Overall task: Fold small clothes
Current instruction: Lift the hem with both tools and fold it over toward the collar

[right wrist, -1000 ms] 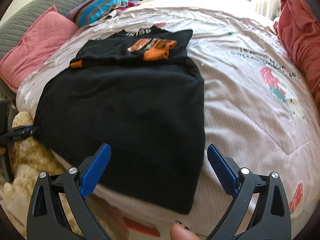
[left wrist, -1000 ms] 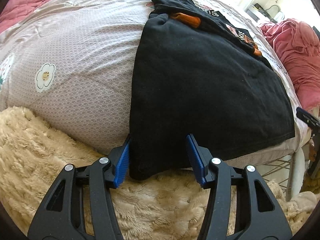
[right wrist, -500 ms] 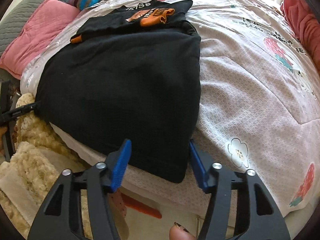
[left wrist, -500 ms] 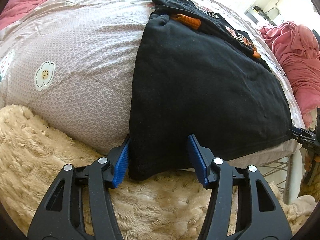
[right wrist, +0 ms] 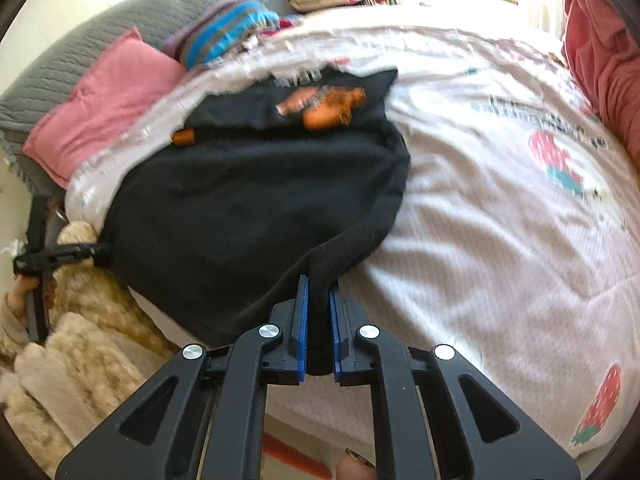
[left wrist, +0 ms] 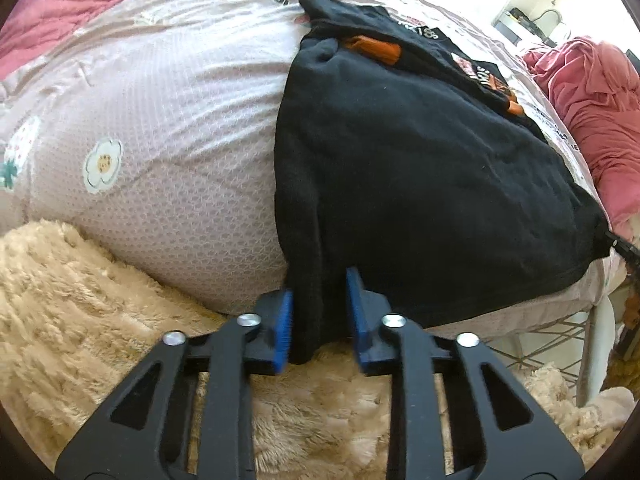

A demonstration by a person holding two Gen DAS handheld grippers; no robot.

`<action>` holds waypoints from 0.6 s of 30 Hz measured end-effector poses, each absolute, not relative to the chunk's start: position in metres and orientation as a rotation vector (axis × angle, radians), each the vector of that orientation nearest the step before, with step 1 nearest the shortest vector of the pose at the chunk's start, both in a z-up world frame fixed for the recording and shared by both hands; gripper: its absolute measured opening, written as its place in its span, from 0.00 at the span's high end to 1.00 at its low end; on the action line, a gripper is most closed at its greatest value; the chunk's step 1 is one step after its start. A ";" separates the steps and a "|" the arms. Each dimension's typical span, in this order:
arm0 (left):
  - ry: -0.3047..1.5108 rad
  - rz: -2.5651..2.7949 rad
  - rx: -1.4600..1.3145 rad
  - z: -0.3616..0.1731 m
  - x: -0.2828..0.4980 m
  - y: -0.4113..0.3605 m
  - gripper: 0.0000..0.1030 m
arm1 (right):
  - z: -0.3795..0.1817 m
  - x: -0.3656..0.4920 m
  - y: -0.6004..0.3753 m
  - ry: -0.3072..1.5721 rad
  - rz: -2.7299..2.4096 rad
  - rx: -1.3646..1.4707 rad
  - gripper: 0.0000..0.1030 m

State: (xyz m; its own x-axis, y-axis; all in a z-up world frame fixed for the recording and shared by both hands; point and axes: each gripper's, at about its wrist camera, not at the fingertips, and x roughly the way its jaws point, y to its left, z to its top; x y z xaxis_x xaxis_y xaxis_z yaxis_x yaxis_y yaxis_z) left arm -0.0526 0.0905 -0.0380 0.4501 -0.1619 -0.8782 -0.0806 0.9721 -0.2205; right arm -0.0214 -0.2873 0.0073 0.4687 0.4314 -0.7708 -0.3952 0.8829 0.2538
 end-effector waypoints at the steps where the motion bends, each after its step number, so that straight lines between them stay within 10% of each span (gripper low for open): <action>1: 1.098 -0.053 -0.245 -0.035 -0.052 0.090 0.96 | 0.011 -0.021 -0.287 0.939 0.512 0.049 0.92; 18: 0.919 -0.066 -0.299 0.035 -0.039 0.101 0.98 | 0.060 0.001 -0.305 0.707 0.494 0.154 0.92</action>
